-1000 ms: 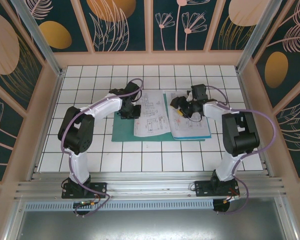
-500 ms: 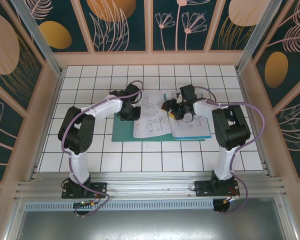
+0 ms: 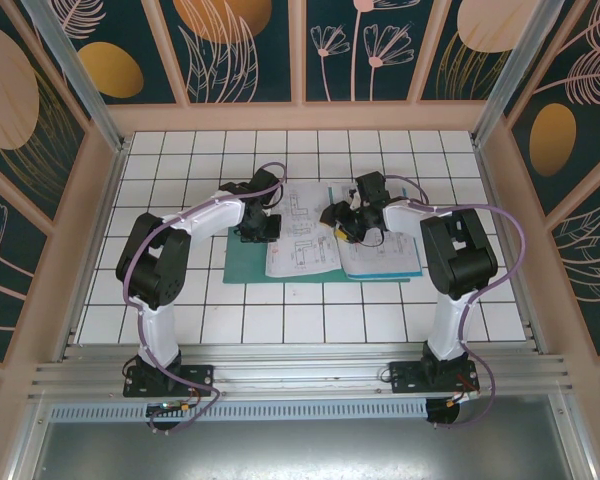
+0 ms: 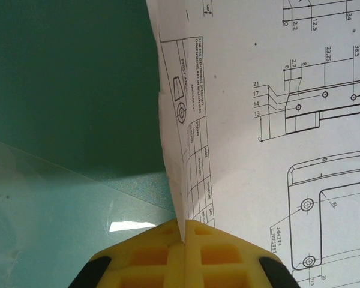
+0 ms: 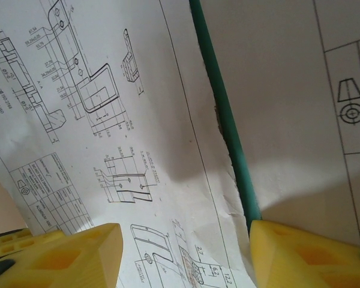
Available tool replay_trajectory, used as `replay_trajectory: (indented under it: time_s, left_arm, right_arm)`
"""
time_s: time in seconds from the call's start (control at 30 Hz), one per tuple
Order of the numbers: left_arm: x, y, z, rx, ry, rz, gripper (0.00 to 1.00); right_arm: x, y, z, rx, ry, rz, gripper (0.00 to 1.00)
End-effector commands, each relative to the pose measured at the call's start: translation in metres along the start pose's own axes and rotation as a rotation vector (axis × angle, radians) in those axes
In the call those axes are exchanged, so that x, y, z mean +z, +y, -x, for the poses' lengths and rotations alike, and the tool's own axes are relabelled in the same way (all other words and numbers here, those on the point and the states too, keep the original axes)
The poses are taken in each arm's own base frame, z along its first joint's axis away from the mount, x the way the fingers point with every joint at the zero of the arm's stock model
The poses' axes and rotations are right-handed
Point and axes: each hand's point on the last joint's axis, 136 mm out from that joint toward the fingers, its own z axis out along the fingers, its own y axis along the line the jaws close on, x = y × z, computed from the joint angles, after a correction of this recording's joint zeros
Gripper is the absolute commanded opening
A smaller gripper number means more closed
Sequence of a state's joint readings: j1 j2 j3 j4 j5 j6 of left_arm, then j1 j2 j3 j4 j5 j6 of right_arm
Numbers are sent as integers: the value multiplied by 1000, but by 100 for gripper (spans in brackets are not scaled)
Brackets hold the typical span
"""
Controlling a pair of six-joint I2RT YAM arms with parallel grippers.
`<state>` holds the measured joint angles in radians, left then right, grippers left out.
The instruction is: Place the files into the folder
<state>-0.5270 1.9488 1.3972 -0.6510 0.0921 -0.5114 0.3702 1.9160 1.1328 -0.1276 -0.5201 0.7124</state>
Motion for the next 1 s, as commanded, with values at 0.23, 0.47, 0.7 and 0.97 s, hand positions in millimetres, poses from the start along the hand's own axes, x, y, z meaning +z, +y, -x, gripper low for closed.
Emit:
replay_trajectory:
  time_s: [0.23, 0.47, 0.7, 0.97]
  left_arm:
    - [6, 8, -4, 9, 7, 21, 0]
    - [9, 5, -5, 5, 11, 2, 0]
    - [13, 6, -5, 9, 12, 5, 0]
    - [13, 4, -1, 12, -6, -5, 0]
  right_arm:
    - [-4, -11, -8, 12, -1, -33, 59]
    - [3, 6, -14, 4, 33, 49, 57]
    - [-18, 38, -4, -51, -7, 113, 49]
    - [-30, 57, -14, -71, 15, 203, 44]
